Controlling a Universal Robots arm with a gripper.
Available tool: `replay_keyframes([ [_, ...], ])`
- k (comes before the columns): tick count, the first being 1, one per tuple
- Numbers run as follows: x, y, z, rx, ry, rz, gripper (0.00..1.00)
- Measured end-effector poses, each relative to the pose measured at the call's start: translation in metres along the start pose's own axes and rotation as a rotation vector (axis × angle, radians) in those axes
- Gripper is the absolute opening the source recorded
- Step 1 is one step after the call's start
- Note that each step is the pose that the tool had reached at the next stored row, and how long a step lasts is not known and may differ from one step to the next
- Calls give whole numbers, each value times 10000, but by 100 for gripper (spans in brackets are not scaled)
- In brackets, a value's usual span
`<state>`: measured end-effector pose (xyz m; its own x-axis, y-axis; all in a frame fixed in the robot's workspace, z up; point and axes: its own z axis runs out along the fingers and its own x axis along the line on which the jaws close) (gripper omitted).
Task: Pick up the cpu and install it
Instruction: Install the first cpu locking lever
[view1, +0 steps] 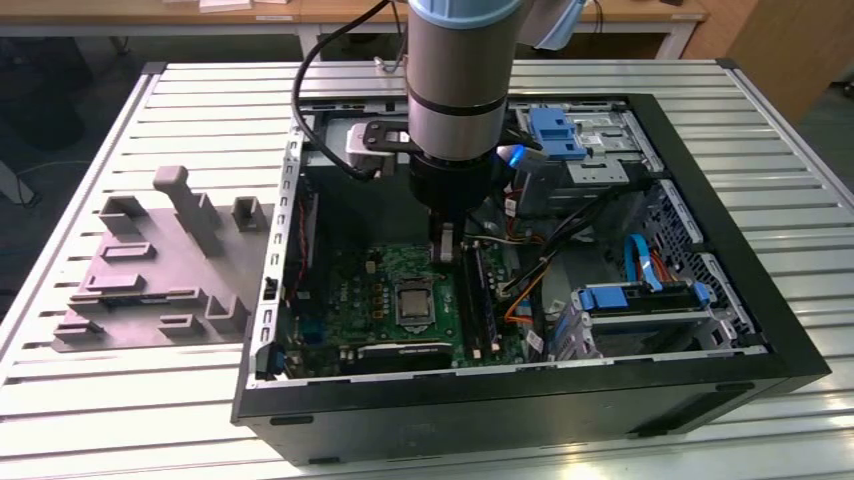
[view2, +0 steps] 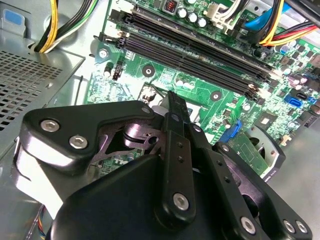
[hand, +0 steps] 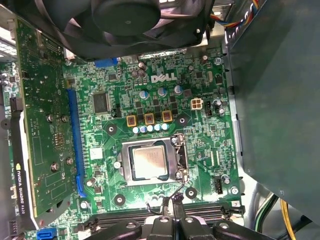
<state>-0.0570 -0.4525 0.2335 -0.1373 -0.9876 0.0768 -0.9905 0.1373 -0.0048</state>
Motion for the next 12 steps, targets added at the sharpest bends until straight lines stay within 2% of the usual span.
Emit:
replay_keyframes([
  [2, 0, -1, 0, 10, 68, -12, 11],
  [3, 0, 0, 0, 12, 77, -35, 11],
  [12, 31, 4, 23, 37, 52, -445, 11],
])
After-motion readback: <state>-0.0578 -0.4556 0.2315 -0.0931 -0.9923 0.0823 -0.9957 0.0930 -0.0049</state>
